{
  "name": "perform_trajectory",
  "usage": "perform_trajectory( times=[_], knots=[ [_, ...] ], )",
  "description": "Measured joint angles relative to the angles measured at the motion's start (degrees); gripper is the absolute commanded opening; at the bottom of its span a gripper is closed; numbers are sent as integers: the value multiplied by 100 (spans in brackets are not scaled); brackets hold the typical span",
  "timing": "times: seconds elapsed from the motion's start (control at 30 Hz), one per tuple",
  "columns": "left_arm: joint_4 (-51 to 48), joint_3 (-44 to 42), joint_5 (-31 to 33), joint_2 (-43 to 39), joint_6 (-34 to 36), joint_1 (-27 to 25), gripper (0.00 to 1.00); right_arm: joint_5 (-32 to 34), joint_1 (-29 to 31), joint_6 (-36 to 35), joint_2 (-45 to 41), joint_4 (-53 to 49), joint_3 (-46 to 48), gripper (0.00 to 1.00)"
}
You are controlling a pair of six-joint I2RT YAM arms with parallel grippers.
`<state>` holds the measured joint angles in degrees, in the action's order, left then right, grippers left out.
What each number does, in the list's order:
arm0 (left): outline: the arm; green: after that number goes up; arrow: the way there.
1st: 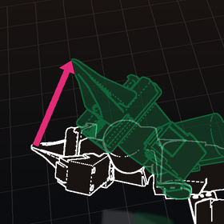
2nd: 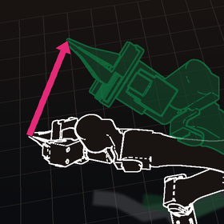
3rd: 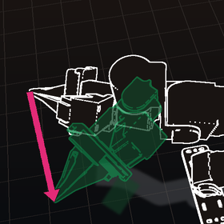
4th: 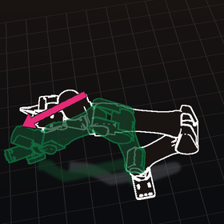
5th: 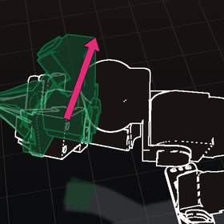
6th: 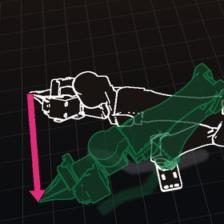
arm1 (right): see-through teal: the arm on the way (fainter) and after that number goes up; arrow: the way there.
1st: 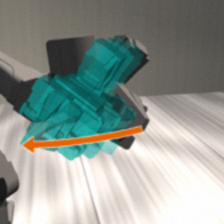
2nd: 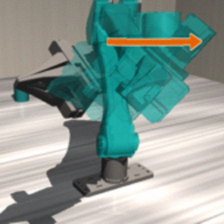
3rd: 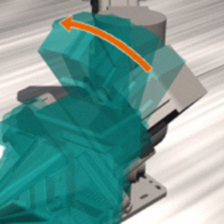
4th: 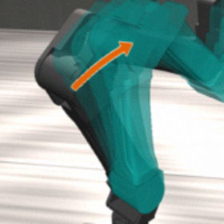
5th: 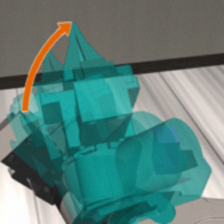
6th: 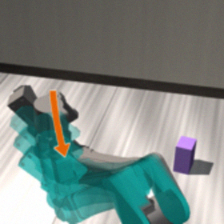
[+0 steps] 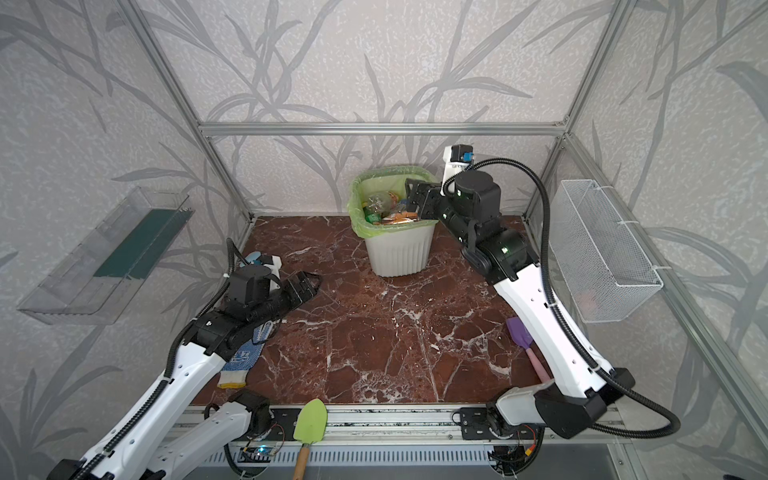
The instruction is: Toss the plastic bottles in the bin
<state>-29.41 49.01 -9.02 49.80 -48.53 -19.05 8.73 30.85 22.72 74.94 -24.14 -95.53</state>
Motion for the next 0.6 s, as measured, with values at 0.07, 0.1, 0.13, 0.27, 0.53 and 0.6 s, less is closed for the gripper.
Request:
perform_trajectory(
  times=[0.07, 0.1, 0.13, 0.27, 0.53, 0.6],
  knots=[
    [4, 0, 15, 0, 4, 9, 97, 72, -15, 42, -496, -2, 645, 87],
    [7, 0, 20, 4, 4, 11, 97, 85, -55, 98, -726, 13, 1003, 86],
    [13, -2, 22, 11, 2, 11, 97, 87, -90, 142, -887, 4, 1290, 86],
    [101, -48, 94, 76, 39, 52, 97, -44, -461, 485, -1327, -46, 2712, 84],
    [304, -173, 975, 328, 402, 575, 99, -627, -1766, 772, -1040, -216, 4656, 81],
    [407, -289, 1390, 323, 490, 807, 99, -590, -1956, 667, -994, -90, 4946, 81]
  ],
)
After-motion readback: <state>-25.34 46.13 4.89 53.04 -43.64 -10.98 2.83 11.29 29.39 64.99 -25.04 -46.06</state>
